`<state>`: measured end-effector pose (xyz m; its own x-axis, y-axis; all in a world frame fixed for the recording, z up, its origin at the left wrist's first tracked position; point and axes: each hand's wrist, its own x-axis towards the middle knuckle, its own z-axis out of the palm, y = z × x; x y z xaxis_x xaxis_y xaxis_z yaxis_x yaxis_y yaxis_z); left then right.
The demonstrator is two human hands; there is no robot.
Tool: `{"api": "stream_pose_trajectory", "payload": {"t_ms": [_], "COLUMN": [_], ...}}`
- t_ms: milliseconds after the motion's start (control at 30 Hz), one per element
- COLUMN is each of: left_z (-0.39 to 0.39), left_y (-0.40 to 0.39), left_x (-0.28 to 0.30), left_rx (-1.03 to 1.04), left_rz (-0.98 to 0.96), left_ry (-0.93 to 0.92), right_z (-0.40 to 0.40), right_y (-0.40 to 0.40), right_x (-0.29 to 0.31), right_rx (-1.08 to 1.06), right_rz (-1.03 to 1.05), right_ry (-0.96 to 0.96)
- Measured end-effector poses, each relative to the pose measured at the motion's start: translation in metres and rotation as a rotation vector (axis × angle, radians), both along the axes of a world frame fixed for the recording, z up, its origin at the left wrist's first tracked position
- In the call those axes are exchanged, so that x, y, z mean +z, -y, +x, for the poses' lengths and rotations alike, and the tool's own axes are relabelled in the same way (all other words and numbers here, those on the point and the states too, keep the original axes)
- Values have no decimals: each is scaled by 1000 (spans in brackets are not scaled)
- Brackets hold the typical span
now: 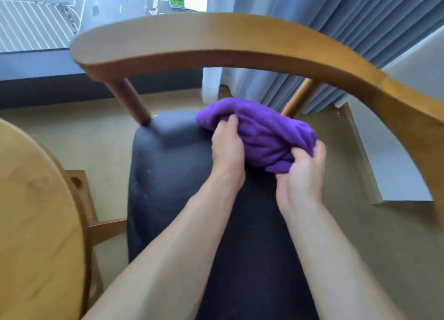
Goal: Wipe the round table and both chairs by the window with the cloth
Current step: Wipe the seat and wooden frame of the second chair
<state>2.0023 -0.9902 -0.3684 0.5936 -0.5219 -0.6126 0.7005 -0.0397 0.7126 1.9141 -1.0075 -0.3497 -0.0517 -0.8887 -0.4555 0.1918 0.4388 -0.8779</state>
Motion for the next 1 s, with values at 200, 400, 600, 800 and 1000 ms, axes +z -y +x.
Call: {"api": "stream_pose_trajectory", "payload": {"t_ms": [200,400,600,800,1000], "left_z": [-17,-18,-14,-16,-21], "left_y": [100,123,113,113,92], "left_x": [8,-45,-45,-27,-48], "left_rx": [-47,-512,-417,-289,-545], "left_rz": [-123,72,30,-152,142], "left_ry": [75,463,460,335,429], "right_z": [-5,1,-12,1,-13], "right_y": [75,103,113,107,101], "right_x": [3,-46,-50,-44,-52], "right_rx": [-184,108,236,134,361], "right_rz": [-276,-317,-152,-342,-65], "right_ry": [25,-396,-450,-327,-612]}}
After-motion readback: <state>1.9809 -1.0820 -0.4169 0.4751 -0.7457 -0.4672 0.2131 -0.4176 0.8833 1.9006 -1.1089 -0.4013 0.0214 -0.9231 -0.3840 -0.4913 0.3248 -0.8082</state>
